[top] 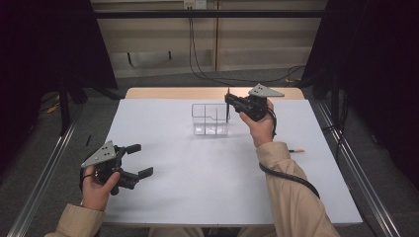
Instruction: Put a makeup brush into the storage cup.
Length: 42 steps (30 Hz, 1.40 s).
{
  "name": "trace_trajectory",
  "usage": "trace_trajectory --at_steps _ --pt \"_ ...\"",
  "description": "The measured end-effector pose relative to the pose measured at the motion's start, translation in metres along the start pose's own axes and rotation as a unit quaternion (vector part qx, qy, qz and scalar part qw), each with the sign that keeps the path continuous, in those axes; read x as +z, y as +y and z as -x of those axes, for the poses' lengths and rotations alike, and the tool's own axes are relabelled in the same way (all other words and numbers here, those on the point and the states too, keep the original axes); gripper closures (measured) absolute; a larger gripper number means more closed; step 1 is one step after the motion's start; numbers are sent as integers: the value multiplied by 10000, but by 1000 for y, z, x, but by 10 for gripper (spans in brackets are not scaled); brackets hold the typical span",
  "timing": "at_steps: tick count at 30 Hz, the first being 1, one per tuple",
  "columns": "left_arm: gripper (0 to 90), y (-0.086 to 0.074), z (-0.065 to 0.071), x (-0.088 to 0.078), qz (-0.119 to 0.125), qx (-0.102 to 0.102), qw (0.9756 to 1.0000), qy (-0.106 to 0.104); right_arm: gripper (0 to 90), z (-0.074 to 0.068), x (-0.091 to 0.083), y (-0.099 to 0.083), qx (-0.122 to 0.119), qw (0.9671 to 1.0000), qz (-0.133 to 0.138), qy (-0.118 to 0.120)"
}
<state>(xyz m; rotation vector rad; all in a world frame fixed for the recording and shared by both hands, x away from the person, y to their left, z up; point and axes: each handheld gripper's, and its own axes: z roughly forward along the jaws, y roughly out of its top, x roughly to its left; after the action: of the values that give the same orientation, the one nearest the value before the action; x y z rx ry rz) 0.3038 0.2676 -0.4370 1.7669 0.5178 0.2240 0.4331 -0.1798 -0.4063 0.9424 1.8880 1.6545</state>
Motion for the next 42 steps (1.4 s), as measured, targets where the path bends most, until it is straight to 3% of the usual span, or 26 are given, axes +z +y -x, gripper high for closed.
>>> trace_trajectory --at_steps 18,20,22,28,42 --pt "8 0 0 0 -8 5 10000 9 830 0 -1 -3 46 10000 -77 34" --pt "8 0 0 1 -15 14 10000 16 759 -1 -1 -3 17 10000 -75 0" --pt "8 0 0 1 -23 10 10000 7 620 0 0 -2 130 9999 -66 11" --pt "8 0 0 1 -23 12 10000 19 416 -2 -1 -3 242 9996 -89 138" --pt "8 0 0 2 -25 8 10000 8 206 -7 -11 -1 123 9997 -57 184"
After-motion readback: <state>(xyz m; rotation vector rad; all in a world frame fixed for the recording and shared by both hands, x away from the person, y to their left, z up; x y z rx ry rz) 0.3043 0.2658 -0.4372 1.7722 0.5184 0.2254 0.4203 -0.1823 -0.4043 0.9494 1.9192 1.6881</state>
